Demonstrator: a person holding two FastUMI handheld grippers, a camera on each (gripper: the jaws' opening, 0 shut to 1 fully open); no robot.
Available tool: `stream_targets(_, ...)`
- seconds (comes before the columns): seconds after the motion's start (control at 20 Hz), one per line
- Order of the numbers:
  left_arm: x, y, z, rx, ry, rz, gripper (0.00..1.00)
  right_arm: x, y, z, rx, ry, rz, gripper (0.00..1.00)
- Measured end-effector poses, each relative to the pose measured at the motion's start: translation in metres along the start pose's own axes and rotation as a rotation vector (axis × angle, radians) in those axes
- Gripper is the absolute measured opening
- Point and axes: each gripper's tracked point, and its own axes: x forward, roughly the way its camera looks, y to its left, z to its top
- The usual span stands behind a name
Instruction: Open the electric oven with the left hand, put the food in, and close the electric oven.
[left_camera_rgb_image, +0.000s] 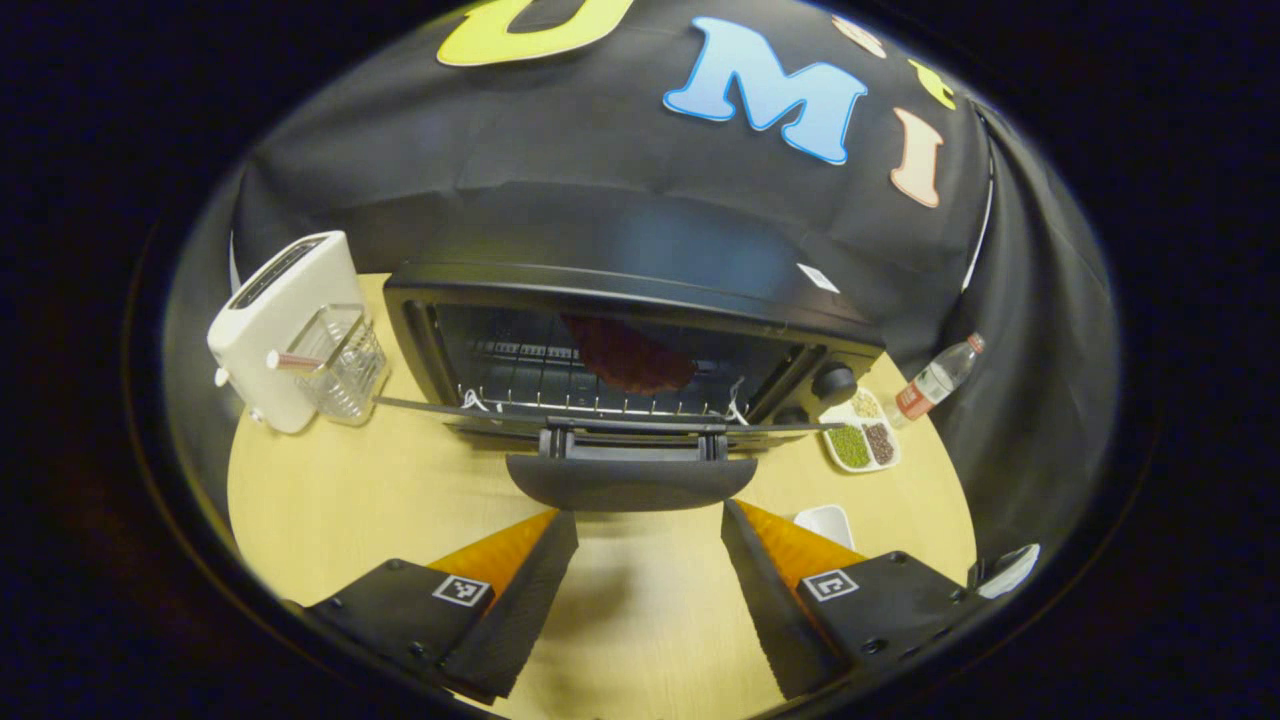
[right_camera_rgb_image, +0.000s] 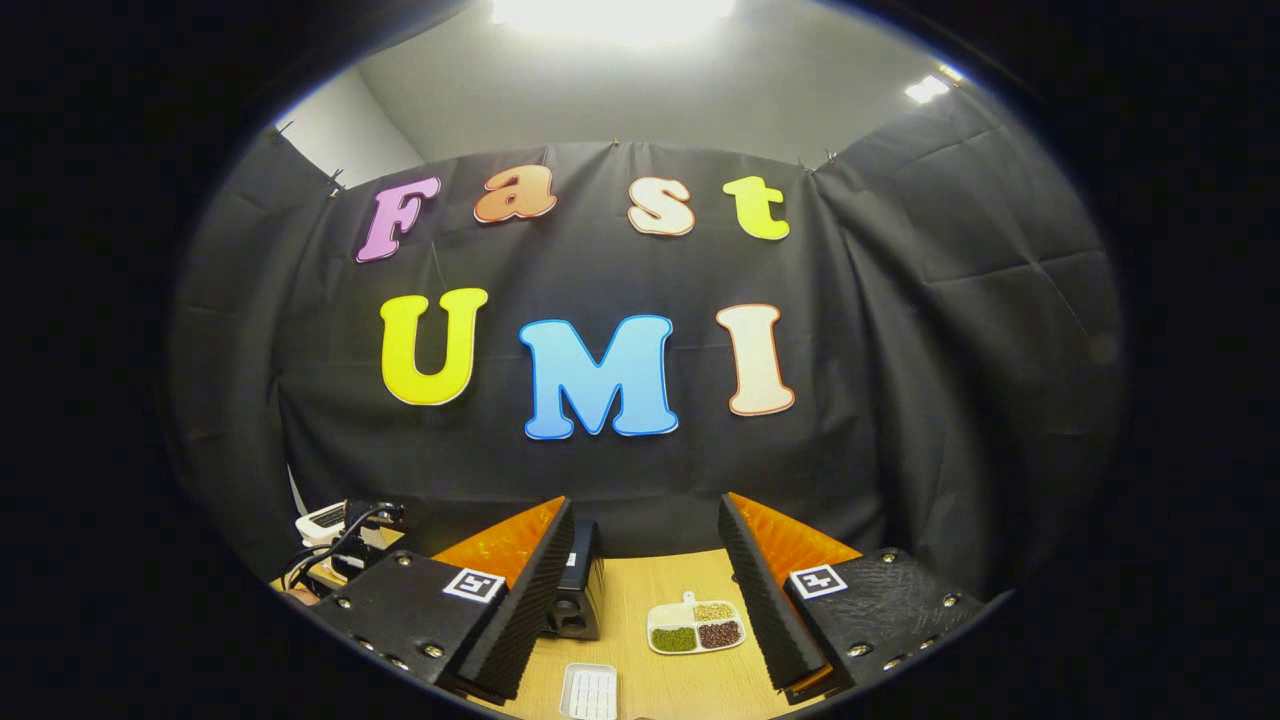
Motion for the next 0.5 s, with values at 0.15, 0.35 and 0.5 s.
stream_targets(0.15, 0.005, -0.001, 0.011, 0.002, -0.023, 0.001, 0.98, 0.001, -0.002, -0.002, 0.0, 0.004, -0.007, 0.88)
stream_targets(0.35, 0.004, 0.0, 0.033, -0.001, -0.06, 0.002, 0.94, 0.001, -0.004, -0.004, 0.005, 0.013, -0.012, 0.88)
stream_targets(0.5, -0.006, -0.001, 0.055, 0.012, -0.144, 0.008, 0.97, 0.003, -0.004, -0.004, -0.001, 0.008, -0.012, 0.88)
